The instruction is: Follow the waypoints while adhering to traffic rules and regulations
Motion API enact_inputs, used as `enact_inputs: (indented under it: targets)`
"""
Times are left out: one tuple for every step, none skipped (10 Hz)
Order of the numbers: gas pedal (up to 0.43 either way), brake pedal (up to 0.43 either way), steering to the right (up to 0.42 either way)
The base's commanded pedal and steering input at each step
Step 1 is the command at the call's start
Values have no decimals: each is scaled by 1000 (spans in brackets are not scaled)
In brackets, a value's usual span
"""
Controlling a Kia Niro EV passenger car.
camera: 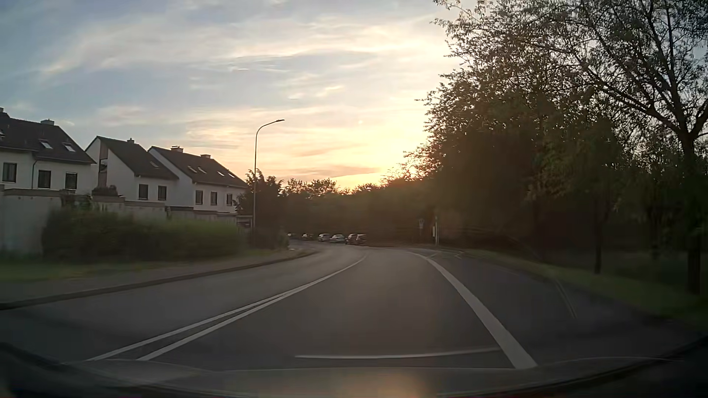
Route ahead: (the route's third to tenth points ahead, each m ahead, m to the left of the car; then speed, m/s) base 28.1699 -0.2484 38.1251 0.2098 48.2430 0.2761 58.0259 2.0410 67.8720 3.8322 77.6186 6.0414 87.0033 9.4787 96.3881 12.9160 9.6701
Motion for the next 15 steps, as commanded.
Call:
enact_inputs:
  targets:
    - [150, 0, 84]
    - [150, 0, 76]
    - [150, 0, 68]
    - [138, 0, 61]
    - [138, 0, 50]
    - [110, 0, 41]
    - [98, 0, 30]
    - [67, 0, 21]
    - [67, 0, 15]
    - [59, 0, 11]
    - [47, 0, 5]
    - [47, 0, 3]
    - [47, 0, 1]
    - [47, 0, -1]
    - [39, 0, -4]
